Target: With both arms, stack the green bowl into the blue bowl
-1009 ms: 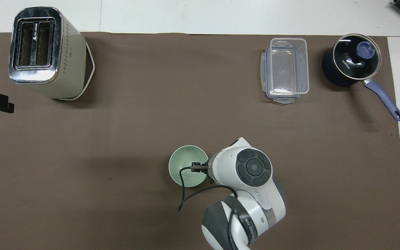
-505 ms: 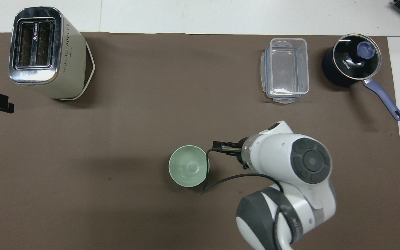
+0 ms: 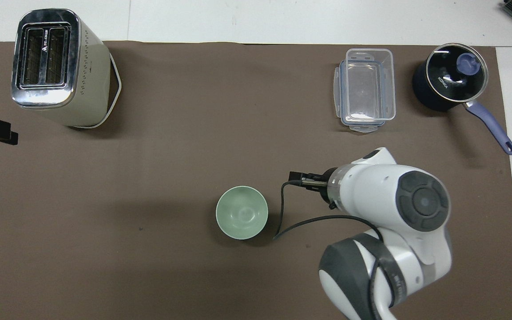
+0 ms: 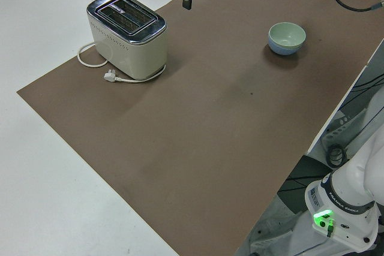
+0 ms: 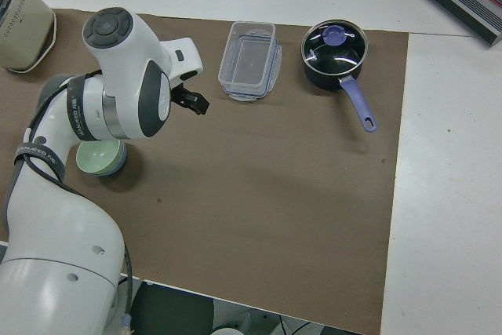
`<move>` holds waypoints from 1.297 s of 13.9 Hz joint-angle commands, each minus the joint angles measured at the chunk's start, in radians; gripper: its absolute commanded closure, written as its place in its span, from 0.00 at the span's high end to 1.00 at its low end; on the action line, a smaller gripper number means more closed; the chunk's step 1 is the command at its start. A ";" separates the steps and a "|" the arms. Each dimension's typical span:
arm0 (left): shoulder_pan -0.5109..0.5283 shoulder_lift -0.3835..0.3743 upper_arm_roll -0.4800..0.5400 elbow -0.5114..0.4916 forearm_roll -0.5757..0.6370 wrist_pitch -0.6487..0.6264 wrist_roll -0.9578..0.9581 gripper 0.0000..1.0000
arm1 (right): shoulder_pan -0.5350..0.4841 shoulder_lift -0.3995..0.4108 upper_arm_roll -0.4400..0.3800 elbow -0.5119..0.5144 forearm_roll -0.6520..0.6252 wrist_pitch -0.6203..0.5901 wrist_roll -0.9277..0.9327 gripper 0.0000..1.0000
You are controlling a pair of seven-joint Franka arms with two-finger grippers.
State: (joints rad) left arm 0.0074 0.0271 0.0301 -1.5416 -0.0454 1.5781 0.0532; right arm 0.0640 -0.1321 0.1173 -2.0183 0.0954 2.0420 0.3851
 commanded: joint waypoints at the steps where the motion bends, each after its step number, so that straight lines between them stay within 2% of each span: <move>1: -0.004 -0.006 0.001 0.005 0.016 -0.015 -0.012 1.00 | -0.097 0.014 0.013 0.166 -0.031 -0.164 -0.080 1.00; 6: -0.004 -0.006 0.001 0.005 0.016 -0.015 -0.012 1.00 | -0.168 0.066 0.015 0.424 -0.086 -0.385 -0.149 1.00; 9: -0.004 -0.006 0.001 0.005 0.016 -0.015 -0.012 1.00 | -0.168 0.153 0.018 0.574 -0.129 -0.515 -0.155 1.00; 12: -0.004 -0.006 0.001 0.005 0.016 -0.015 -0.012 1.00 | -0.165 0.166 0.019 0.592 -0.141 -0.551 -0.175 1.00; 18: -0.004 -0.006 0.001 0.005 0.016 -0.015 -0.012 1.00 | -0.158 0.120 0.022 0.518 -0.118 -0.540 -0.180 1.00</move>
State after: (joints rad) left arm 0.0074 0.0271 0.0301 -1.5416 -0.0454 1.5780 0.0532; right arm -0.0843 0.0131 0.1314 -1.4693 -0.0251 1.5090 0.2355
